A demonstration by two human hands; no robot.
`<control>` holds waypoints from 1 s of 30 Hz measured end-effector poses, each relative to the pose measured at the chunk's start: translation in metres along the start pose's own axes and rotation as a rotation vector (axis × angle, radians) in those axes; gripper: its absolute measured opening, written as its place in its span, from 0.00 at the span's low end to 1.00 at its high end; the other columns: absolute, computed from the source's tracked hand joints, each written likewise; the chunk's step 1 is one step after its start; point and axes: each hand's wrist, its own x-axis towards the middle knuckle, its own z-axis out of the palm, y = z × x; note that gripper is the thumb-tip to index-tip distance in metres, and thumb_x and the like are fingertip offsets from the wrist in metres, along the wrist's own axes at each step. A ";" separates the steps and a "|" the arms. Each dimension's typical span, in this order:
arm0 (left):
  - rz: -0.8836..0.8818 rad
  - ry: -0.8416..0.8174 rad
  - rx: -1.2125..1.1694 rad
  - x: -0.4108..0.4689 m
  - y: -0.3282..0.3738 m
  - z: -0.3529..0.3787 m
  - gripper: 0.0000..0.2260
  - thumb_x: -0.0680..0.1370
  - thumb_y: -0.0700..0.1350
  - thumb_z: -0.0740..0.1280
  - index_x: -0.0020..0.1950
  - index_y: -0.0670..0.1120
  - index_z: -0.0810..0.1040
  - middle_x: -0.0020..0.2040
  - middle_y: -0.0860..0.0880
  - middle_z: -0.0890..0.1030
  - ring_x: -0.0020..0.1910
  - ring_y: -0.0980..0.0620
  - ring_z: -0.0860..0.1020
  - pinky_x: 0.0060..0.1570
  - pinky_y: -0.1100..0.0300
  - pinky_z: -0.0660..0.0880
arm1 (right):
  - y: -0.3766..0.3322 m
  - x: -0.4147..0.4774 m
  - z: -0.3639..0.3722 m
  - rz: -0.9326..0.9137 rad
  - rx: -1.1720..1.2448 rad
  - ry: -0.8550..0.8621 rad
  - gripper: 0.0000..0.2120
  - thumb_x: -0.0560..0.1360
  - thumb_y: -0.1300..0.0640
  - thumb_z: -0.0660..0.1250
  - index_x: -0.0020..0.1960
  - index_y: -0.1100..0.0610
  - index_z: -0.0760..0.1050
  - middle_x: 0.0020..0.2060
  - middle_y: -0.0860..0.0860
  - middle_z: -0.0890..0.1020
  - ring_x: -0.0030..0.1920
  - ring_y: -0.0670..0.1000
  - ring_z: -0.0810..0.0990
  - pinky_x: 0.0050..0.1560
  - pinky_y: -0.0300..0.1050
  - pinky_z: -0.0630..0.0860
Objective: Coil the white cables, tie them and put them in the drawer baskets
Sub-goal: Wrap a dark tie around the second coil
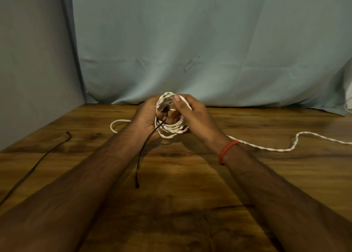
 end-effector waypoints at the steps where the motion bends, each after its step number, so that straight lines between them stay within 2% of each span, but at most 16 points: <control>1: -0.011 -0.036 0.004 -0.004 -0.001 0.002 0.22 0.69 0.43 0.73 0.61 0.40 0.76 0.54 0.40 0.75 0.50 0.42 0.79 0.59 0.45 0.77 | 0.001 -0.002 0.007 0.020 0.115 0.018 0.17 0.81 0.44 0.65 0.59 0.57 0.79 0.43 0.48 0.87 0.43 0.47 0.86 0.46 0.47 0.82; 2: -0.007 -0.043 0.026 -0.006 -0.002 0.004 0.18 0.71 0.44 0.72 0.59 0.39 0.76 0.50 0.38 0.76 0.48 0.40 0.79 0.57 0.45 0.78 | 0.003 -0.003 0.013 0.024 0.184 0.053 0.18 0.80 0.42 0.66 0.57 0.57 0.79 0.41 0.50 0.87 0.41 0.48 0.85 0.45 0.48 0.82; 4: 0.001 -0.036 0.056 -0.011 -0.004 0.009 0.13 0.76 0.45 0.67 0.54 0.38 0.77 0.39 0.38 0.76 0.35 0.43 0.77 0.42 0.52 0.79 | 0.004 -0.004 0.019 -0.003 0.210 0.147 0.23 0.77 0.37 0.65 0.53 0.57 0.80 0.37 0.53 0.85 0.36 0.51 0.83 0.41 0.50 0.81; 6: 0.001 -0.021 0.039 -0.008 -0.004 0.011 0.11 0.77 0.46 0.65 0.53 0.39 0.77 0.34 0.41 0.71 0.29 0.49 0.69 0.32 0.59 0.74 | 0.004 -0.002 0.018 -0.041 0.154 0.224 0.20 0.78 0.37 0.64 0.48 0.53 0.80 0.31 0.51 0.80 0.32 0.49 0.78 0.38 0.47 0.76; 8: 0.019 0.027 0.047 -0.004 -0.004 0.011 0.09 0.79 0.46 0.63 0.47 0.40 0.77 0.26 0.47 0.71 0.23 0.55 0.65 0.26 0.63 0.70 | 0.006 -0.001 0.016 -0.038 0.113 0.261 0.17 0.80 0.38 0.63 0.44 0.49 0.79 0.28 0.49 0.76 0.31 0.48 0.76 0.38 0.47 0.74; 9: 0.026 0.044 0.061 -0.001 -0.004 0.009 0.10 0.79 0.46 0.63 0.44 0.41 0.77 0.24 0.49 0.71 0.21 0.56 0.64 0.25 0.63 0.68 | 0.008 0.000 0.016 -0.039 0.099 0.266 0.17 0.79 0.37 0.63 0.44 0.49 0.79 0.28 0.49 0.76 0.32 0.49 0.76 0.39 0.49 0.74; 11: 0.020 0.044 0.061 0.003 -0.005 0.006 0.09 0.78 0.46 0.64 0.44 0.41 0.78 0.28 0.48 0.74 0.24 0.56 0.65 0.28 0.62 0.66 | 0.009 -0.001 0.016 -0.052 0.073 0.274 0.18 0.78 0.36 0.62 0.44 0.49 0.79 0.27 0.48 0.77 0.32 0.50 0.76 0.40 0.51 0.74; 15: -0.006 0.069 0.049 0.000 -0.005 0.007 0.08 0.73 0.44 0.65 0.45 0.40 0.79 0.37 0.46 0.74 0.30 0.53 0.66 0.31 0.62 0.66 | 0.006 -0.001 0.015 -0.105 -0.035 0.336 0.17 0.82 0.44 0.62 0.46 0.56 0.78 0.27 0.48 0.78 0.30 0.45 0.76 0.36 0.42 0.72; 19: -0.020 -0.019 0.049 -0.008 -0.005 0.010 0.14 0.78 0.42 0.58 0.38 0.36 0.78 0.28 0.44 0.76 0.17 0.56 0.69 0.20 0.67 0.67 | 0.006 -0.001 0.014 -0.134 -0.067 0.391 0.17 0.82 0.46 0.63 0.47 0.59 0.79 0.27 0.47 0.78 0.29 0.42 0.76 0.33 0.37 0.73; 23: 0.013 0.005 0.053 -0.008 -0.007 0.011 0.12 0.78 0.43 0.60 0.40 0.39 0.78 0.28 0.47 0.74 0.18 0.55 0.69 0.25 0.64 0.70 | 0.005 -0.003 0.014 -0.151 -0.046 0.405 0.16 0.82 0.48 0.63 0.48 0.61 0.79 0.29 0.45 0.79 0.28 0.38 0.77 0.30 0.32 0.71; 25: 0.059 0.082 0.102 -0.008 -0.009 0.012 0.11 0.77 0.44 0.62 0.41 0.40 0.79 0.30 0.47 0.73 0.22 0.54 0.70 0.28 0.62 0.70 | 0.005 -0.003 0.015 -0.140 -0.056 0.393 0.16 0.82 0.47 0.63 0.49 0.59 0.78 0.29 0.47 0.80 0.28 0.41 0.78 0.31 0.36 0.73; 28: 0.143 0.157 0.131 -0.013 -0.009 0.014 0.09 0.76 0.41 0.62 0.40 0.39 0.79 0.30 0.45 0.73 0.22 0.53 0.68 0.26 0.64 0.69 | 0.006 -0.004 0.014 -0.160 -0.045 0.297 0.12 0.82 0.44 0.62 0.59 0.50 0.76 0.29 0.50 0.80 0.31 0.49 0.80 0.36 0.50 0.81; 30: 0.191 0.193 0.139 -0.017 -0.007 0.015 0.09 0.77 0.40 0.61 0.38 0.40 0.76 0.29 0.45 0.71 0.18 0.54 0.65 0.22 0.67 0.65 | 0.006 -0.004 0.009 -0.245 -0.169 0.210 0.14 0.84 0.46 0.59 0.68 0.44 0.72 0.31 0.52 0.81 0.32 0.50 0.81 0.36 0.47 0.79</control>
